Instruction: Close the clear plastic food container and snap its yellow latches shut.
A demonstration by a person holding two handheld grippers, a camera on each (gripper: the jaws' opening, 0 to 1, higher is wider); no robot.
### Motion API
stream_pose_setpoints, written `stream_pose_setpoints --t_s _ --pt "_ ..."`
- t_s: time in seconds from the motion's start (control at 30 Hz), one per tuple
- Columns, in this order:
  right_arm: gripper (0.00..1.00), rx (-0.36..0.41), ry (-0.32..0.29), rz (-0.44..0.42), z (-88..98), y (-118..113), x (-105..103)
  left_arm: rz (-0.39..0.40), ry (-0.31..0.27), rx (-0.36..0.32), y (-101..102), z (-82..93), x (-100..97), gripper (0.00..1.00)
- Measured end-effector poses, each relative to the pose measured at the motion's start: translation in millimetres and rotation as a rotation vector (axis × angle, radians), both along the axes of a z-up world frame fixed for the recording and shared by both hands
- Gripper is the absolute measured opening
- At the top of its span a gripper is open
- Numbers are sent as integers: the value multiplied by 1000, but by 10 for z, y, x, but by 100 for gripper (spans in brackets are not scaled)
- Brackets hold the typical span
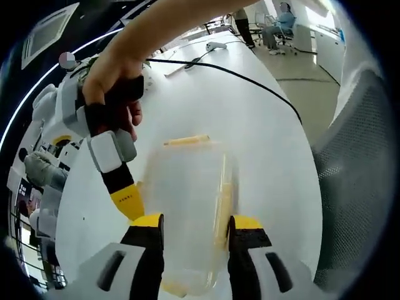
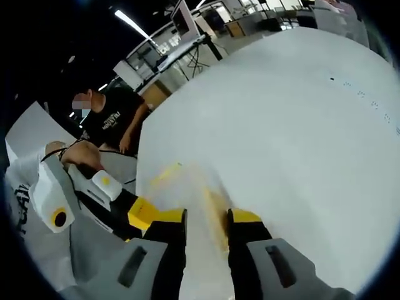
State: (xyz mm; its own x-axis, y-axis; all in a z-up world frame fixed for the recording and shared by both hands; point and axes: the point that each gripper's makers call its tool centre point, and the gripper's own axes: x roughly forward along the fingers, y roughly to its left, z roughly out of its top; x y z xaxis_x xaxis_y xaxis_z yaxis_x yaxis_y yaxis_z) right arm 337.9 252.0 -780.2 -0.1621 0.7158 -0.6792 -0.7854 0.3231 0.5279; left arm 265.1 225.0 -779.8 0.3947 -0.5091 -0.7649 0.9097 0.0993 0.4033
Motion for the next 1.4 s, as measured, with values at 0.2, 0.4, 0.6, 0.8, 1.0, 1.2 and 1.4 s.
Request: stream_pose_setpoints --t_s 0.2,0.4,0.6,0.8,1.0,1.2,1.4 --pt "20 1 11 -2 -3 2 10 10 -4 1 22 2 20 35" --pt "17 23 43 -7 2 4 19 11 -7 -3 21 2 22 35" --pt "17 -20 90 30 -2 22 3 1 -7 0 26 6 24 35" --pt "15 -43 171 38 -72 11 -64 -22 -4 5 34 7 -8 35" --pt "16 -14 173 38 -56 52 -106 -14 -6 -8 38 9 5 35" --pt "17 -33 155 49 -34 70 -106 -34 -70 35 25 -25 -6 36" --pt "18 -38 151 38 -20 68 -91 -37 -70 32 25 -11 -1 37"
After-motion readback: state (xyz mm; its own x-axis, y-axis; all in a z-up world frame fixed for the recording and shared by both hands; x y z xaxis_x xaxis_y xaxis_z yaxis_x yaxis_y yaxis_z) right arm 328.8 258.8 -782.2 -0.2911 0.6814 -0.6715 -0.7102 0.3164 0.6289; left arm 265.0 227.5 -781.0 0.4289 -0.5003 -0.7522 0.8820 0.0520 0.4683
